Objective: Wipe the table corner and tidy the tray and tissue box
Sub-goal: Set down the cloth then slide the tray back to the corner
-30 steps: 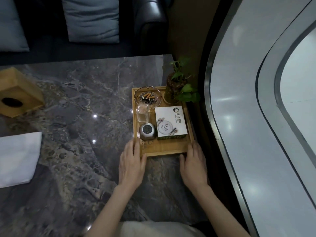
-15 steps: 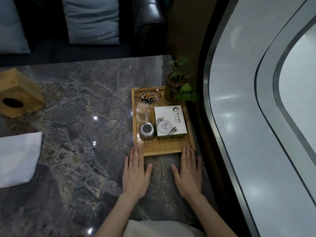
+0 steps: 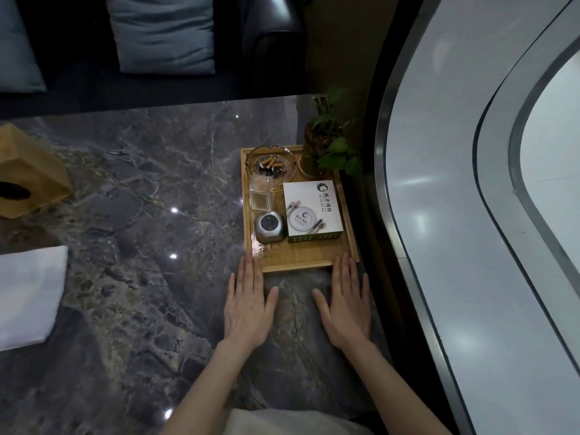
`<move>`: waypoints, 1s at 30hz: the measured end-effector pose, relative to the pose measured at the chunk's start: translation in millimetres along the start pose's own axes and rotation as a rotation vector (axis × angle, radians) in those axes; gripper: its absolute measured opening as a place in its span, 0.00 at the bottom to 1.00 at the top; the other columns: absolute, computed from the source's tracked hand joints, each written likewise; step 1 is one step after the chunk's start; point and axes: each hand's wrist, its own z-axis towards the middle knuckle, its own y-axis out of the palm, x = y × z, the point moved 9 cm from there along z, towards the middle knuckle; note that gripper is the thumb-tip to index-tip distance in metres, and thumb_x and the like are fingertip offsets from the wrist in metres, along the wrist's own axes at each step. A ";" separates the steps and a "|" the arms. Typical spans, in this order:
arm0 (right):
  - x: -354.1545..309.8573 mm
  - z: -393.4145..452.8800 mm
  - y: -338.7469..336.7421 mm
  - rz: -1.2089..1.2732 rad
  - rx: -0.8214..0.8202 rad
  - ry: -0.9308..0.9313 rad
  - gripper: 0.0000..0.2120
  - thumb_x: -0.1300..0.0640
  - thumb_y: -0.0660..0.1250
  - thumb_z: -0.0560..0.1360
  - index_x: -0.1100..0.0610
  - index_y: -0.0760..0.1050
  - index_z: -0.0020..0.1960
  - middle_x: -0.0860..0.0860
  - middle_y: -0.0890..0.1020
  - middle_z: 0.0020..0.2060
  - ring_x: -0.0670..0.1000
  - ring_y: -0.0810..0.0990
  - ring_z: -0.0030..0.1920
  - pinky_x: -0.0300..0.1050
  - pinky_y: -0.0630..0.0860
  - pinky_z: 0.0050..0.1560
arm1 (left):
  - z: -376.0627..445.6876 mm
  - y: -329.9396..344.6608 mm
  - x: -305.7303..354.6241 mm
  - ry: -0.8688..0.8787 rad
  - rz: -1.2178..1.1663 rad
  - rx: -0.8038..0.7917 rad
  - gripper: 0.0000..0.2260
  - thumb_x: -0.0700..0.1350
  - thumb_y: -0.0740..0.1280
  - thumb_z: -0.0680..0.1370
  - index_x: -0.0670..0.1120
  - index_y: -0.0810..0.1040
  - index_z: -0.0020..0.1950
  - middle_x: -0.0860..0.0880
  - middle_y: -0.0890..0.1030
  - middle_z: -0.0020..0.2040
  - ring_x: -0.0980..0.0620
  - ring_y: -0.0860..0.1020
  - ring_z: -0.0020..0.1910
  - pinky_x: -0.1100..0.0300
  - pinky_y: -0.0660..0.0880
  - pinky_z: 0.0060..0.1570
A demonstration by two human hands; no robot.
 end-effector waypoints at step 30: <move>-13.5 53.0 -32.8 0.095 0.179 -0.205 0.25 0.47 0.49 0.80 0.62 0.78 0.58 0.58 0.83 0.55 0.57 0.80 0.57 0.40 0.56 0.71 | 38.5 -31.8 -9.1 0.023 0.033 0.081 0.36 0.60 0.39 0.73 0.39 0.49 0.74 0.40 0.52 0.76 0.45 0.50 0.76 0.55 0.41 0.71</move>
